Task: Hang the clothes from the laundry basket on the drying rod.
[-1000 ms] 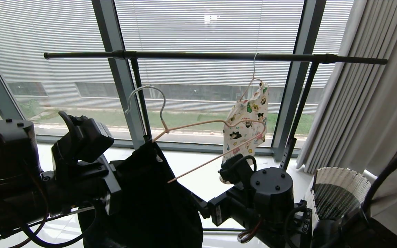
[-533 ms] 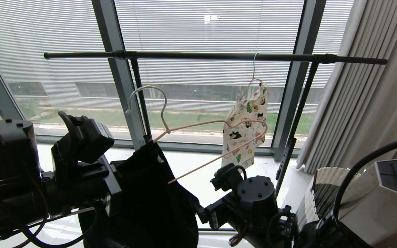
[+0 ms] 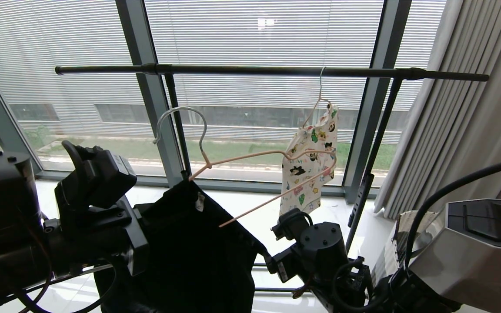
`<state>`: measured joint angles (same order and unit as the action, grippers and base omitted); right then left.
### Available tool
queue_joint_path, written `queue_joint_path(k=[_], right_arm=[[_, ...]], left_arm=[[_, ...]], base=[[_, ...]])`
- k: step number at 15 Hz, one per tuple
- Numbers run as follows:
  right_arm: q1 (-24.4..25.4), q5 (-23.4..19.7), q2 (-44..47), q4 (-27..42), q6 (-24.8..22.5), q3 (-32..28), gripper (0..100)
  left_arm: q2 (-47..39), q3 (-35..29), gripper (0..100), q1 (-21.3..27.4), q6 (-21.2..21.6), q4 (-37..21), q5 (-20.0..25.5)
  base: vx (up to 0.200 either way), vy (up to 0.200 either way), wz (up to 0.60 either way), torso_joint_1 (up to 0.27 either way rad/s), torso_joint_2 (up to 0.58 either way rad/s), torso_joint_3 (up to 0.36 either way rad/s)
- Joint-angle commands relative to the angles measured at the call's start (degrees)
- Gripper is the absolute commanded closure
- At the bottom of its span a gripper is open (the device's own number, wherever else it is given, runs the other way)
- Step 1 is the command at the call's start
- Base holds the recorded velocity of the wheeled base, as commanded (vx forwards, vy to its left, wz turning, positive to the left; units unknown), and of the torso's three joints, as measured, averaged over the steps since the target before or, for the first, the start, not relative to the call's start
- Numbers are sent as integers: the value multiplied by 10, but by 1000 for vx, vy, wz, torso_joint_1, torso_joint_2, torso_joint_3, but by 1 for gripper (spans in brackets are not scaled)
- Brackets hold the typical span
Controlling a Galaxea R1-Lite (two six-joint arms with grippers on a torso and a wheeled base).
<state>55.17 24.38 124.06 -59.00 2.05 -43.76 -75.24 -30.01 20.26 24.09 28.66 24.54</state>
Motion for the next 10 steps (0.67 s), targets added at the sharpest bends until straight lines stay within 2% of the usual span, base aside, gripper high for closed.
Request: queue_joint_path(k=[1, 5, 10], right_arm=[[-10, 8, -5, 0, -1, 0, 100], [-24, 31, -30, 0, -7, 3, 100], [-67, 30, -66, 0, -47, 17, 100]], left_arm=[[4, 1, 100, 0, 0, 1, 0], [4, 15, 100, 0, 0, 2, -26], [19, 38, 100, -8, 1, 2, -29]], base=[[0, 0, 0, 0, 0, 0], [0, 0, 0, 0, 0, 0], [0, 0, 0, 0, 0, 0]])
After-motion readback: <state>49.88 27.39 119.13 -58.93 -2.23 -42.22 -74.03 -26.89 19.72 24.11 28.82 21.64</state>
